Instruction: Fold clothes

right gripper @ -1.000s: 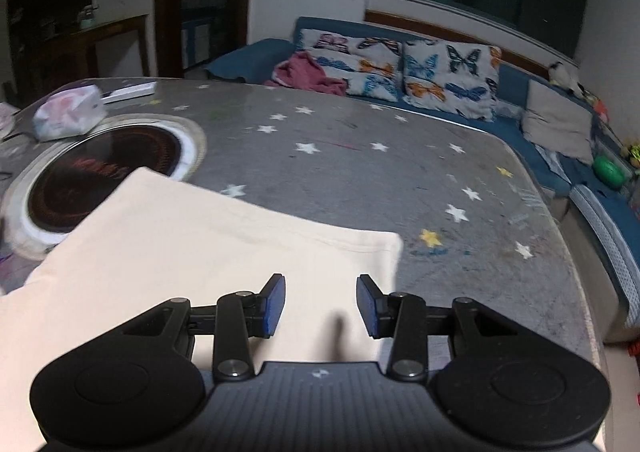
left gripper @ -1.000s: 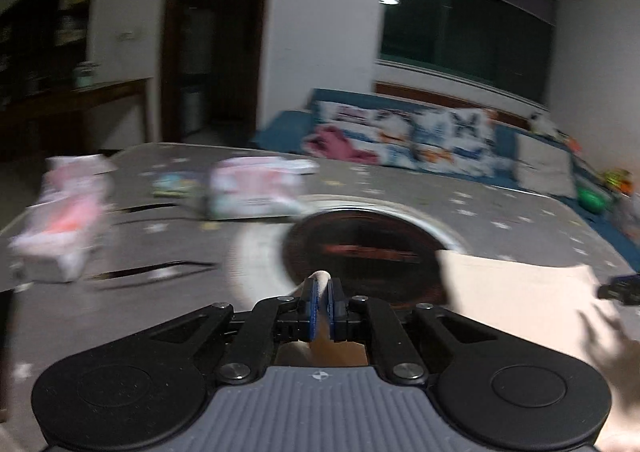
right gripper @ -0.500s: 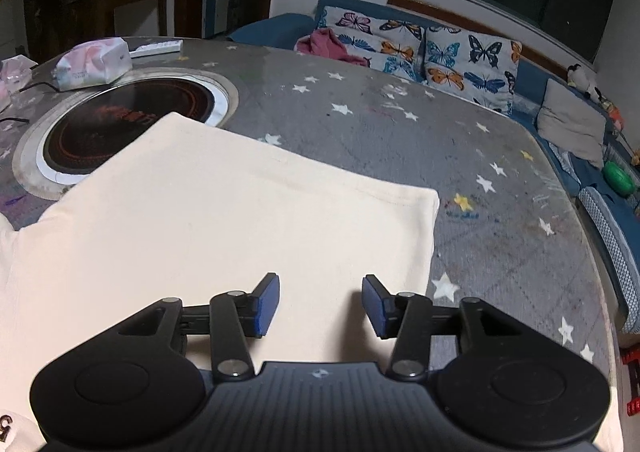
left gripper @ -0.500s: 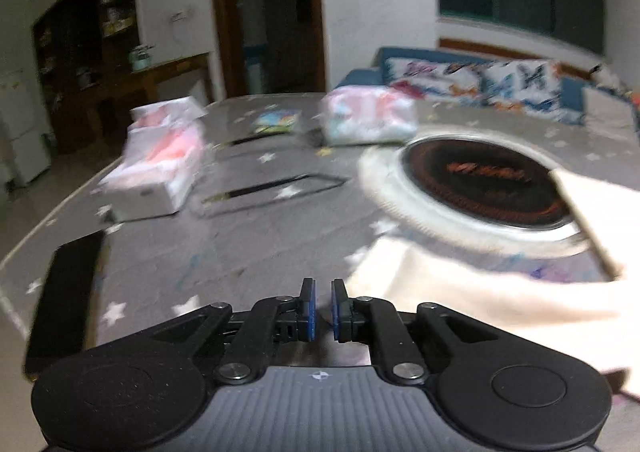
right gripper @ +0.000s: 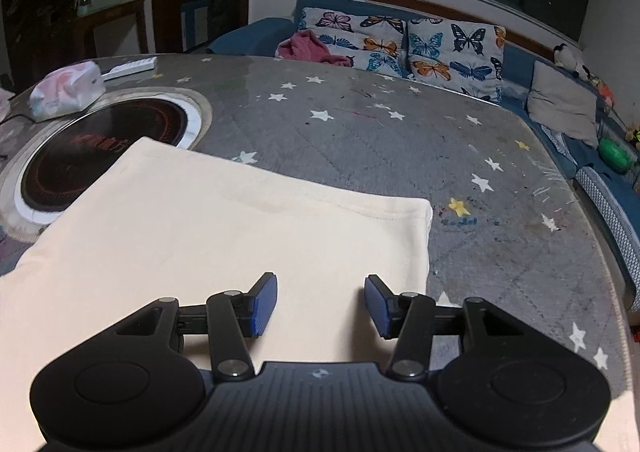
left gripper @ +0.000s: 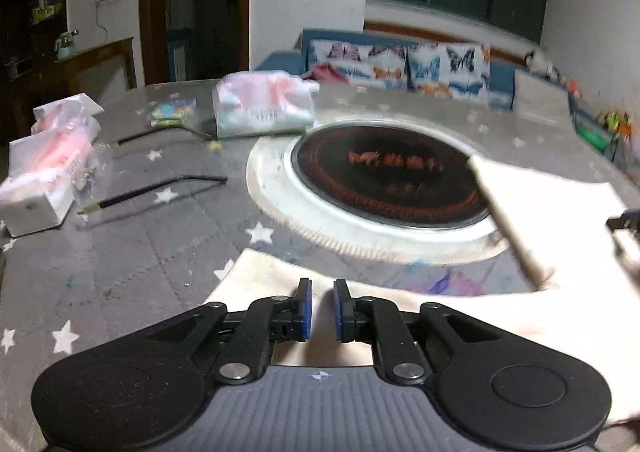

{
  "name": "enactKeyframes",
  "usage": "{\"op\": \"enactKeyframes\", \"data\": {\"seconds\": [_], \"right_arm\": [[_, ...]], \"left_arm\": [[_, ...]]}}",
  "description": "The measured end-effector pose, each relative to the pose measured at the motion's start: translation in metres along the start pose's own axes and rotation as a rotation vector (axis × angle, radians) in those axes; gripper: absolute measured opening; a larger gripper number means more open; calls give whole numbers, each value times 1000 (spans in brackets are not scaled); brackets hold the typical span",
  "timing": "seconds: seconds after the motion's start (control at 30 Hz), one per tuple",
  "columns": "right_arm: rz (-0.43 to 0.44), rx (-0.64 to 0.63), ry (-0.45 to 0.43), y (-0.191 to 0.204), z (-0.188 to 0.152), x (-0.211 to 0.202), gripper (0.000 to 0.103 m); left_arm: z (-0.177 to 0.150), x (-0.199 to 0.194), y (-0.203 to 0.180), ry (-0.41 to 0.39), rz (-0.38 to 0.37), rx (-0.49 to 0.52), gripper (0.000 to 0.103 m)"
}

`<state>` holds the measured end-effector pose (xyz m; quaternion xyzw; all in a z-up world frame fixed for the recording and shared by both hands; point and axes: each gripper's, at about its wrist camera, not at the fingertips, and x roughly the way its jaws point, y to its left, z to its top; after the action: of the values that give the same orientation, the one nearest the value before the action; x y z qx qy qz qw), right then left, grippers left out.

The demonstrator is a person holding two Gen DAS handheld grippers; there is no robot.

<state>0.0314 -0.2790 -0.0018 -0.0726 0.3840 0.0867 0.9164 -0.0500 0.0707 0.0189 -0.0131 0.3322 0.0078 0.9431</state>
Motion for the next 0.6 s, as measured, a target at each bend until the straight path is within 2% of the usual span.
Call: {"op": "enactKeyframes", "data": {"seconds": [0.17, 0.33, 0.47, 0.6], "right_arm": [[-12, 57, -7, -9, 7, 13, 57], [-46, 84, -17, -12, 17, 26, 60], [-51, 110, -19, -20, 24, 33, 63], [-48, 96, -16, -22, 28, 29, 63]], "left_arm": [[7, 14, 5, -31, 102, 87, 21], [10, 24, 6, -52, 131, 120, 28], [13, 27, 9, -55, 152, 106, 40], [18, 17, 4, -63, 158, 97, 39]]}}
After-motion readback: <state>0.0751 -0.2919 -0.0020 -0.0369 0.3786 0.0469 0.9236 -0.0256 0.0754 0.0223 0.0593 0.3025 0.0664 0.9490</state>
